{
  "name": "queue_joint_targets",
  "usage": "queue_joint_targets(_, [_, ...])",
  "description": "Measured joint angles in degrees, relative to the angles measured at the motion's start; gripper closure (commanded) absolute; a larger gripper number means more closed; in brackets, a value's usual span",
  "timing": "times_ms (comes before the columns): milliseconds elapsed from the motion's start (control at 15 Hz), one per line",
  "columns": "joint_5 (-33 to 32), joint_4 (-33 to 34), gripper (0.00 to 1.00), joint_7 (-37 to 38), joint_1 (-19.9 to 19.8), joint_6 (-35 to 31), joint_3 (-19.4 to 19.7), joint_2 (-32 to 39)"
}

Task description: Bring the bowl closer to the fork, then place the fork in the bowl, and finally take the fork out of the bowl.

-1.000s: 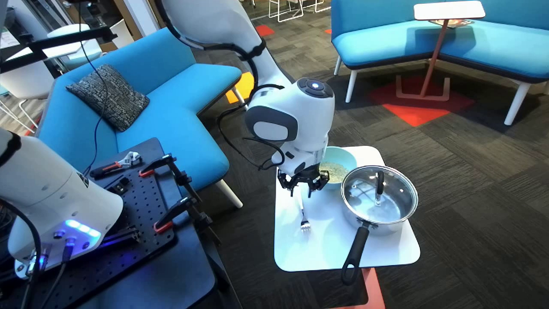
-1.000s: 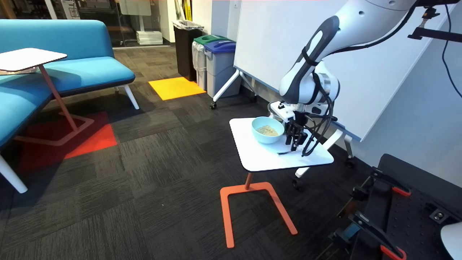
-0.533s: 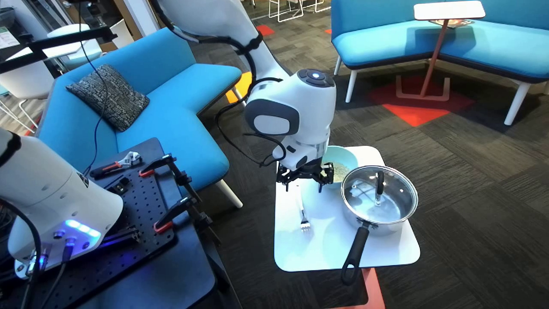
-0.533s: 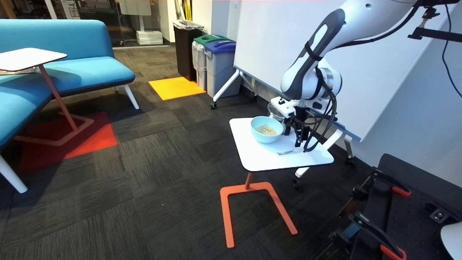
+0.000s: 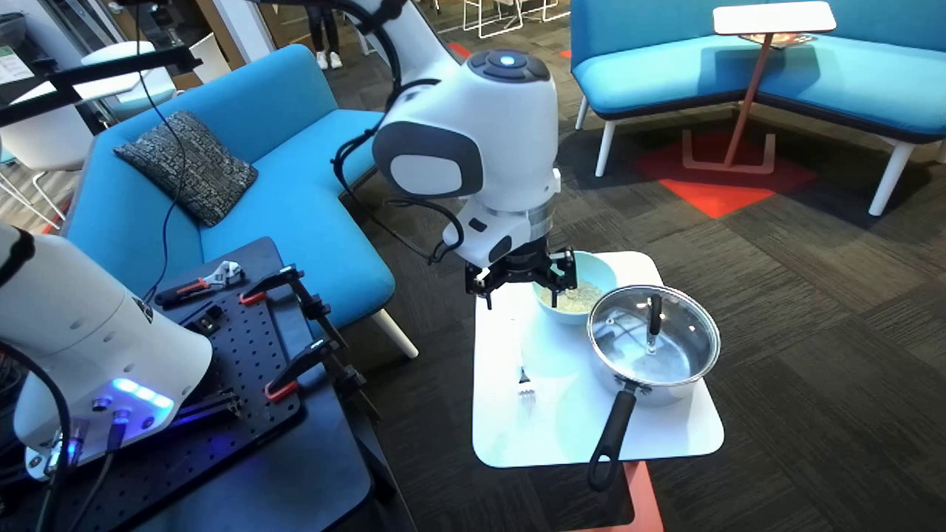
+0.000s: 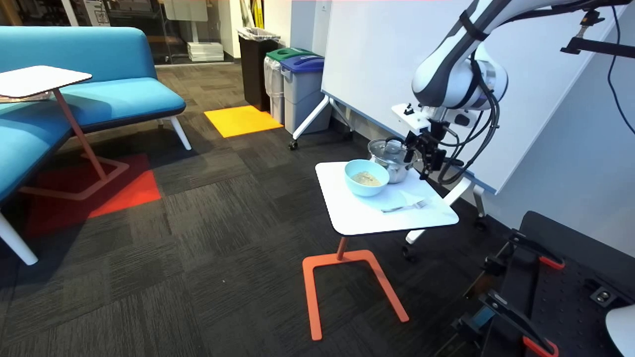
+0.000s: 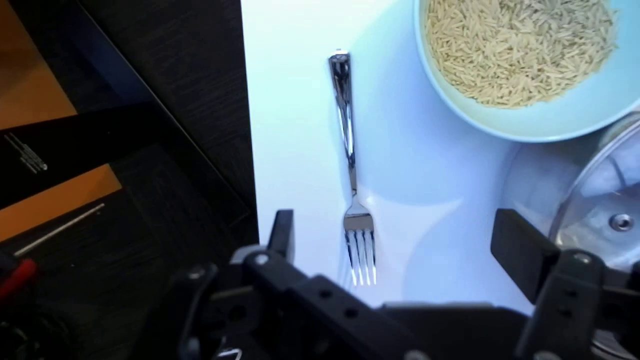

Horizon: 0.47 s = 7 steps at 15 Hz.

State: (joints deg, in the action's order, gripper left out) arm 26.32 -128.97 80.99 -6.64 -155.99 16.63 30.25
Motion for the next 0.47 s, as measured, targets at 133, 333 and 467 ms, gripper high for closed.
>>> queue_joint_targets(133, [0.37,-2.88,0.0,-2.34,-1.81,-1.04,-1.06,-4.37])
queue_joint_targets(333, [1.55,-6.09,0.0,-5.68,-4.15,-1.09,-2.58,-9.63])
queue_joint_targets(467, [3.15,-7.47,0.0,-8.11,-5.27,-0.84,-3.73,-11.91])
